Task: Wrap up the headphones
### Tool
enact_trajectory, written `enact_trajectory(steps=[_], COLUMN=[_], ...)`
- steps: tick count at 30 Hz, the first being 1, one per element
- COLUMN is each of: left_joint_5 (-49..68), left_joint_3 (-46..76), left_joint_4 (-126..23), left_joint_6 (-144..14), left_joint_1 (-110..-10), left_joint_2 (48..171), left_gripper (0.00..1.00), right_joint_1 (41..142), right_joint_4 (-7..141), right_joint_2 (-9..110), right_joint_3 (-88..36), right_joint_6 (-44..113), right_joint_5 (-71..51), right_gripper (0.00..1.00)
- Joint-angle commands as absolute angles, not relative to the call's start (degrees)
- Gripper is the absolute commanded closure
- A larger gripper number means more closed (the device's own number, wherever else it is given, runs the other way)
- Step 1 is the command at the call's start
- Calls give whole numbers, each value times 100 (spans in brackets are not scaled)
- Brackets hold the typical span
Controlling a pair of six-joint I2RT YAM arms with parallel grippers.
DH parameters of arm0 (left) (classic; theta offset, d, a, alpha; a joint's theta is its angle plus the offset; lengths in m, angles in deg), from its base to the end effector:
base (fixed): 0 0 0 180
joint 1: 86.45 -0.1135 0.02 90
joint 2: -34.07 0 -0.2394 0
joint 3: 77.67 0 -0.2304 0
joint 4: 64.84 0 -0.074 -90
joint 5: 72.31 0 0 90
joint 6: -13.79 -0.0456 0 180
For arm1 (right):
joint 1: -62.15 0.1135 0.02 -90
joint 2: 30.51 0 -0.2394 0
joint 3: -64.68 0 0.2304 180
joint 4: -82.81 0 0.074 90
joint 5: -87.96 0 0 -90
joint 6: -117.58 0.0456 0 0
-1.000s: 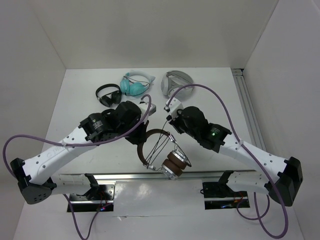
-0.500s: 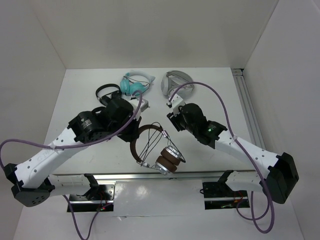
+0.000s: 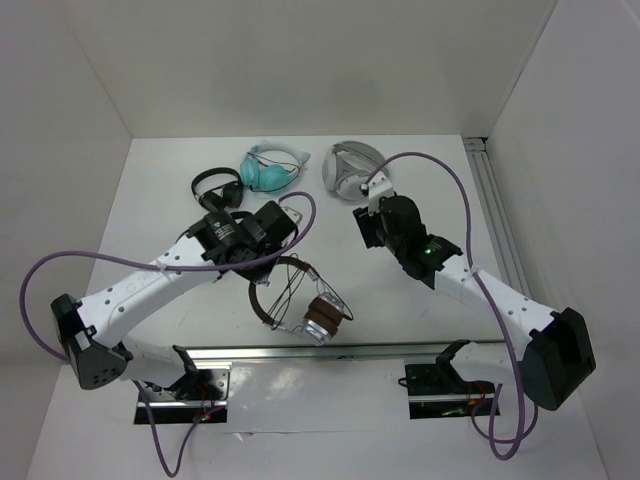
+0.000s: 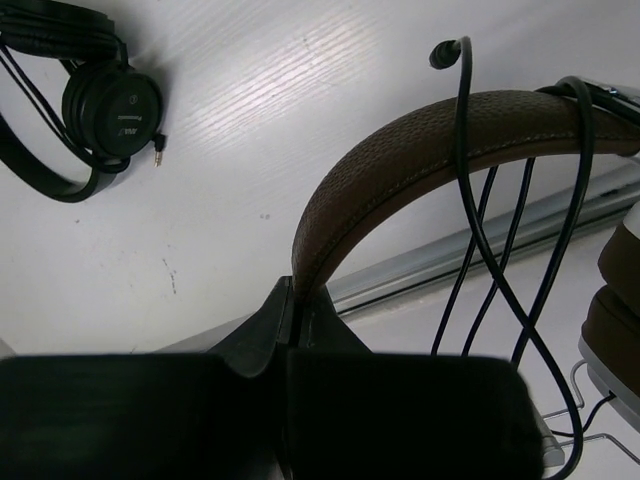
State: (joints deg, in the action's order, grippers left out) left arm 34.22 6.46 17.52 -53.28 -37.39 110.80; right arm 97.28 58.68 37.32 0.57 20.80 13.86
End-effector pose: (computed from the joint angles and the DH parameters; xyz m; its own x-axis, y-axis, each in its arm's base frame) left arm 0.1643 -0.1696 0.3170 -0.7882 0.3386 -0.5139 0.3617 0.9305 0.0584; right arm 0.2229 0.1416 0.2652 -0.3374 -0.3763 -0.8629 -0.3979 0.8877 -0.2315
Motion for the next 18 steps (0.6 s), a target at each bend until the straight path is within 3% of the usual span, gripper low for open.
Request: enact_trajectory(steps=[1,6,18], left_joint_5=[3728,4141,3754], left_joint_3=[506,226,40], left_joint_4=[1837,2135,1748], left_joint_6=[-5003,-4713,-4695], left_joint_1=[-3558,-3161,-3213], left_joint_2=[11447,12002,12265], left_gripper=[100,100,100], right_joint_1=[9590,9362,9537], right_joint_4=[6297,6122,5550], right_joint_2=[3672,3672,3304], right_joint_3=[-394,-632,-1379], right_joint_6=[2424,2793,3057], right_joint_5=[1501,1387,1483], right_gripper=[39,37,32])
